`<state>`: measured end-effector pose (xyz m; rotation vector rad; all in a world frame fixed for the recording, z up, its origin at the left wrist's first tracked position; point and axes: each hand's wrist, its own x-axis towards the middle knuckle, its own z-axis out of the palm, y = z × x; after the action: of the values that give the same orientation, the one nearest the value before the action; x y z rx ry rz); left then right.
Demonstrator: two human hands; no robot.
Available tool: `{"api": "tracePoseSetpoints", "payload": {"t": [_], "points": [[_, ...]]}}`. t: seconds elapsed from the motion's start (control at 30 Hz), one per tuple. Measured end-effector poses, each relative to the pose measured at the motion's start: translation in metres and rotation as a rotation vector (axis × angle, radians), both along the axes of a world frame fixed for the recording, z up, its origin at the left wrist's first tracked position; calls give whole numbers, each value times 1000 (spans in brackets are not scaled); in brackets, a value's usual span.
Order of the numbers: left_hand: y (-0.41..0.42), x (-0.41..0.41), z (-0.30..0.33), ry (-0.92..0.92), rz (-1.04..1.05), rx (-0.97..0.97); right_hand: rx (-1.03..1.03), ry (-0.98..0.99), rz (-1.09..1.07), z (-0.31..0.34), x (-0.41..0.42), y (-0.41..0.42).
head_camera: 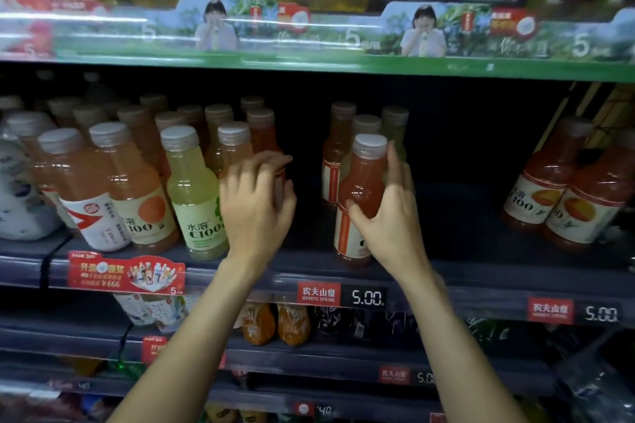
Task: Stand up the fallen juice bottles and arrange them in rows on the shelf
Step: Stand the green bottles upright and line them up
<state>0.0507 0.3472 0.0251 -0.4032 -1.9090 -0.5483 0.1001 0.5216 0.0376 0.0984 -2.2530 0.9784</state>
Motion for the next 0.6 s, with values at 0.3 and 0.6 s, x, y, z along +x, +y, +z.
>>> {"api": "tracePoseSetpoints", "payload": {"t": [0.3, 0.6], "points": [[-48, -7, -19, -106, 320, -11, 31, 240, 188, 15, -36, -71], [-55, -7, -18, -132, 330, -47, -262, -254, 285, 31, -110, -108]]}}
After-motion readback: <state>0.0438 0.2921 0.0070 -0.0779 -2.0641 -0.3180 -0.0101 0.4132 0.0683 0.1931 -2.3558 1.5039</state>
